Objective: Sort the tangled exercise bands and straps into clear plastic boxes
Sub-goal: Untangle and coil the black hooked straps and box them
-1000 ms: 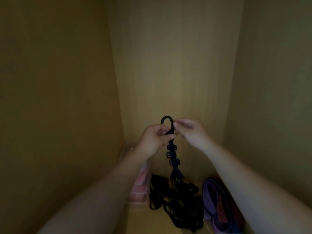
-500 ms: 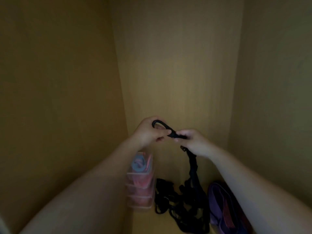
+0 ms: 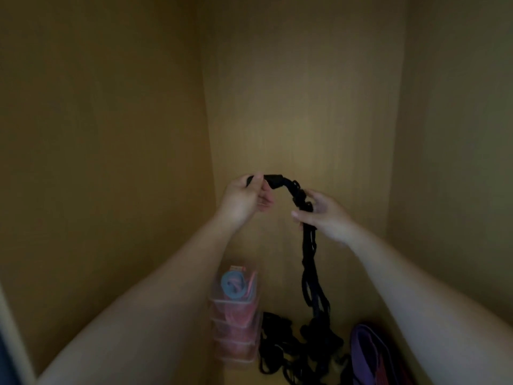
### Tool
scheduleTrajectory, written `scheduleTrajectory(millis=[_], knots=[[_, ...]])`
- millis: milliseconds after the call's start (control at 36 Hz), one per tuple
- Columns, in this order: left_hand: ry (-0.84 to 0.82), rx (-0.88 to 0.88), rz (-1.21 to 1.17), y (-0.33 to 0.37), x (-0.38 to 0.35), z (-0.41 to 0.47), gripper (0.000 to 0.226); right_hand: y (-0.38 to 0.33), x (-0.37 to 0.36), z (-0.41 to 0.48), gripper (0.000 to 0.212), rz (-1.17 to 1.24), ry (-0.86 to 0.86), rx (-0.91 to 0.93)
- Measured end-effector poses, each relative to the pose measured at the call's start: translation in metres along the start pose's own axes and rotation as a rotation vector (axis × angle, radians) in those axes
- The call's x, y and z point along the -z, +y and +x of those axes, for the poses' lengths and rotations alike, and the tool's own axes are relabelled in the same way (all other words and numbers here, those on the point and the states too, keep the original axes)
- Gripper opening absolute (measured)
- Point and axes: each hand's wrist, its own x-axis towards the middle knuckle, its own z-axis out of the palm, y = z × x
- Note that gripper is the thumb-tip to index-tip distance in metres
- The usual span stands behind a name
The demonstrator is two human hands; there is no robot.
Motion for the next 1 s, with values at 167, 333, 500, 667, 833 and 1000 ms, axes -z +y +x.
scheduleTrajectory(millis=[167, 333, 500, 667, 833, 1000], knots=[[-0.090, 0.086, 0.086, 0.001, 0.007, -0.003, 0.025, -0.012, 0.016, 0.008, 0.006, -0.037, 0.218, 0.079], [-0.248, 0.199, 0.011, 0.007, 0.002, -0.001, 0.029, -0.046, 0.021, 0.021, 0.006, -0.408, 0.002, 0.071], [-0.224, 0.077, 0.273, 0.011, 0.003, 0.001, 0.029, -0.056, 0.016, 0.028, 0.007, -0.517, -0.118, 0.072], [0.015, -0.089, 0.214, 0.028, 0.003, 0.011, 0.027, -0.026, 0.013, 0.030, 0.029, -0.156, -0.090, -0.037], [0.218, -0.059, 0.051, 0.038, 0.023, 0.028, 0.028, 0.031, 0.024, 0.009, 0.008, -0.167, -0.092, -0.176], [0.162, 0.220, 0.048, -0.016, 0.020, 0.023, 0.035, 0.040, 0.030, 0.002, 0.020, -0.193, -0.029, -0.145]])
